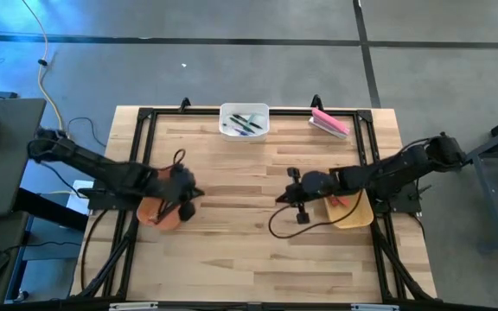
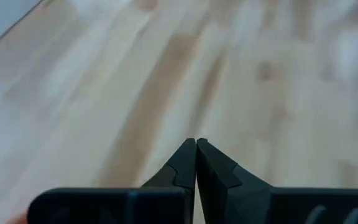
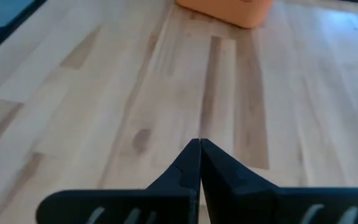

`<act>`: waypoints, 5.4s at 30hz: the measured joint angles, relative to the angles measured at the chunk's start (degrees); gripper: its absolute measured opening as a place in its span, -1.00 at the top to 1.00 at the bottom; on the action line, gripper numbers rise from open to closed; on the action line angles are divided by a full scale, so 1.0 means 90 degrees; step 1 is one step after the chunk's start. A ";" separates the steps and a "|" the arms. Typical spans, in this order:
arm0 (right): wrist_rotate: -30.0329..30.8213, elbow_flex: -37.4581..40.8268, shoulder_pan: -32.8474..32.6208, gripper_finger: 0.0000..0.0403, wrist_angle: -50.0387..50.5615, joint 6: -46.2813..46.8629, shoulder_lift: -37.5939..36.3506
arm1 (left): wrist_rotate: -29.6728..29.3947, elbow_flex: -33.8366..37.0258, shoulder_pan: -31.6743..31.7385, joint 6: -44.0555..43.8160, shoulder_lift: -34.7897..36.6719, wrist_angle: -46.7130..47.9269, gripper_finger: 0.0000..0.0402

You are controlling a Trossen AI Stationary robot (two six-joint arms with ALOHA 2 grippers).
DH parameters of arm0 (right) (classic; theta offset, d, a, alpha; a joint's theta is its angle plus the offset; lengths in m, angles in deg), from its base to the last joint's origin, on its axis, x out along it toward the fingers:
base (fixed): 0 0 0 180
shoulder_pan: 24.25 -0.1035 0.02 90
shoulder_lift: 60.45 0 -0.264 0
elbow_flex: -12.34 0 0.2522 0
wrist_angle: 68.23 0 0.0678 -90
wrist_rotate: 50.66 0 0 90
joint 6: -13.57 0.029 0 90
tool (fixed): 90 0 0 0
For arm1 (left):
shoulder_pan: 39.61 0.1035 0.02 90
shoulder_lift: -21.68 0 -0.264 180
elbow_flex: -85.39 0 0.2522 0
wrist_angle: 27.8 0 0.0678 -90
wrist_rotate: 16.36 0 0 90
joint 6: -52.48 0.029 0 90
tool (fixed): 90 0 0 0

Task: Sort crayons/erasers/pens/pencils in bins
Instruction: Return to Home Position

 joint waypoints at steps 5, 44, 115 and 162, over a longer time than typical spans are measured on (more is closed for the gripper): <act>-0.0030 0.0000 0.0289 1.00 -0.0002 0.0006 0.0000 | 0.0540 0.0073 0.1247 0.0816 -0.0374 0.0091 1.00; -0.0605 0.2427 0.1942 1.00 -0.2994 -0.0164 -0.1796 | 0.1597 0.1686 0.2741 0.3040 0.0529 -0.4648 1.00; 0.1228 0.3832 0.2540 1.00 0.1079 -0.0012 -0.8459 | 0.2162 0.3494 0.3381 0.3162 0.5999 -0.2758 1.00; 0.1228 0.3835 0.2540 1.00 0.1081 0.0343 -0.8459 | 0.2162 0.3494 0.3379 0.3169 0.5999 -0.2758 0.98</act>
